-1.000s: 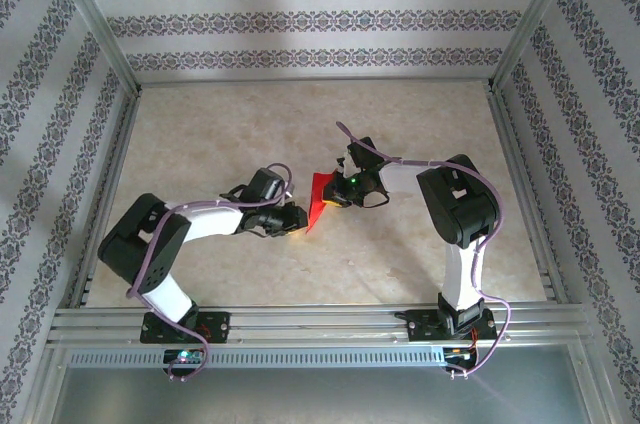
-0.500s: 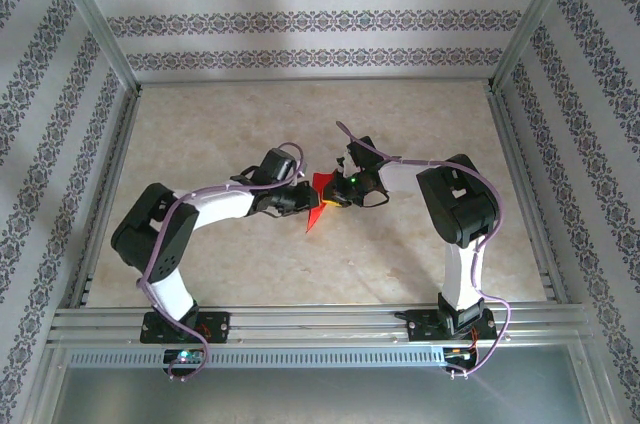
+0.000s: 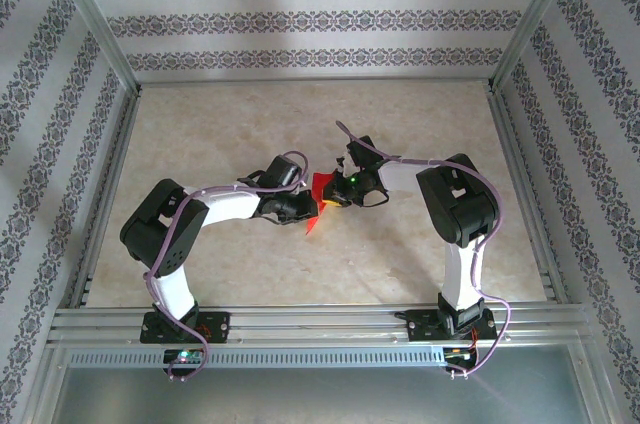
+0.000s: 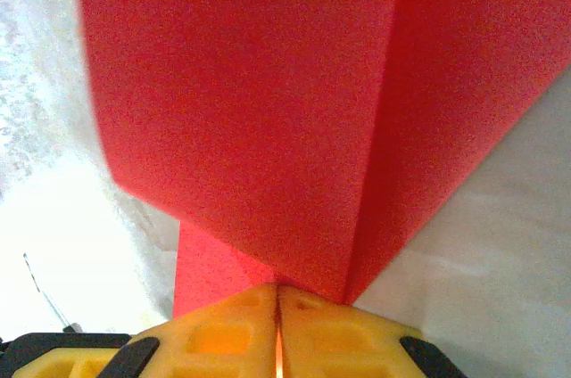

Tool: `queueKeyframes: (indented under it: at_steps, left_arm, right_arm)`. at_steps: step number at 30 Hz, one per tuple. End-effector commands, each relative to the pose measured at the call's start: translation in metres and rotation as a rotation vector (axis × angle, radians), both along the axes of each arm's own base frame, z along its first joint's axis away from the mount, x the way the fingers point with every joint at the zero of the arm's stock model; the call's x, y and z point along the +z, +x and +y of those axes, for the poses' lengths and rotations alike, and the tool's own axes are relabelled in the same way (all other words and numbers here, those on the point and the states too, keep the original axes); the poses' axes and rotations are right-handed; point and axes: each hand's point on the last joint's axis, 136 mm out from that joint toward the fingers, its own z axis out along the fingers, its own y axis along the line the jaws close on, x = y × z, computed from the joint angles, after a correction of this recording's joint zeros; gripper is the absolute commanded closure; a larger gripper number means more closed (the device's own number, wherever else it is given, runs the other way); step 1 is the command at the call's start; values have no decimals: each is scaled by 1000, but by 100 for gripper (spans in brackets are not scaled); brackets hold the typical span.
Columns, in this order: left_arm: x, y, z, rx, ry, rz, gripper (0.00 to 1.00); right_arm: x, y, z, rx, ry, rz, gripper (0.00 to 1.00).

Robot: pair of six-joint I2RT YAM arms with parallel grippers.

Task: Fold a paper plane with a square sheet of paper (pick it up from the middle)
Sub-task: Fold the wing for the fifth time at the center of the table.

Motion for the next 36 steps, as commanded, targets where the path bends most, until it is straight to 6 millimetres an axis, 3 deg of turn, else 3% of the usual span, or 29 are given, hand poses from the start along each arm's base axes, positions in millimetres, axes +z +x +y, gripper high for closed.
queueKeyframes:
  at_steps: [1,36]
  left_arm:
    - [-7,-8,3,-18,45,21,90]
    - [-29,-28,13,-52,159,92,93]
  right_arm:
    - [-67,-20,-34,-31,-220,90,88]
    - [-75,-25,-39,-30,-263,116,89]
